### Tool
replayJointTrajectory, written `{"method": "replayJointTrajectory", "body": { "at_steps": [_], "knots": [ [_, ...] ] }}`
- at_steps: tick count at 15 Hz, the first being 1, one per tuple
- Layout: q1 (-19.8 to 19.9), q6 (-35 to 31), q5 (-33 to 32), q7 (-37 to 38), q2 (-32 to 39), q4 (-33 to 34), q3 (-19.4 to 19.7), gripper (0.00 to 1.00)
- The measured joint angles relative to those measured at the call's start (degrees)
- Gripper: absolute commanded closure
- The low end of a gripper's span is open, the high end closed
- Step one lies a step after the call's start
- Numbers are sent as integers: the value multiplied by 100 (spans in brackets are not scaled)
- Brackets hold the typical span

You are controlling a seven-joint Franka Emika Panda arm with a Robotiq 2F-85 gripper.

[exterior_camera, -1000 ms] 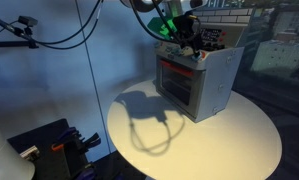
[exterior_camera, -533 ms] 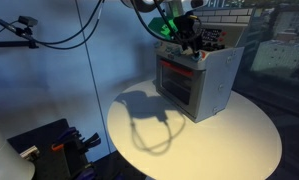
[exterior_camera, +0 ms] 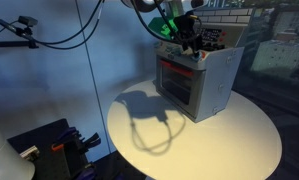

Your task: Turn the far right switch to the right

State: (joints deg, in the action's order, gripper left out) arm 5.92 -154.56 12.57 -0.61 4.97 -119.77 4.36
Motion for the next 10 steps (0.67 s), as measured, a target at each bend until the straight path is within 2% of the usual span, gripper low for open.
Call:
{"method": "replayJointTrajectory", "body": {
  "at_steps": [2, 3, 4, 6, 10],
  "knots": [
    [2, 0, 0, 0, 0, 1, 0, 28],
    [3, 0, 0, 0, 0, 3, 0, 39],
    [4, 0, 0, -1, 0, 4, 0, 40],
    [4, -1, 0, -1, 0, 8, 0, 49],
    [7, -1, 0, -1, 0, 12, 0, 50]
  ]
}}
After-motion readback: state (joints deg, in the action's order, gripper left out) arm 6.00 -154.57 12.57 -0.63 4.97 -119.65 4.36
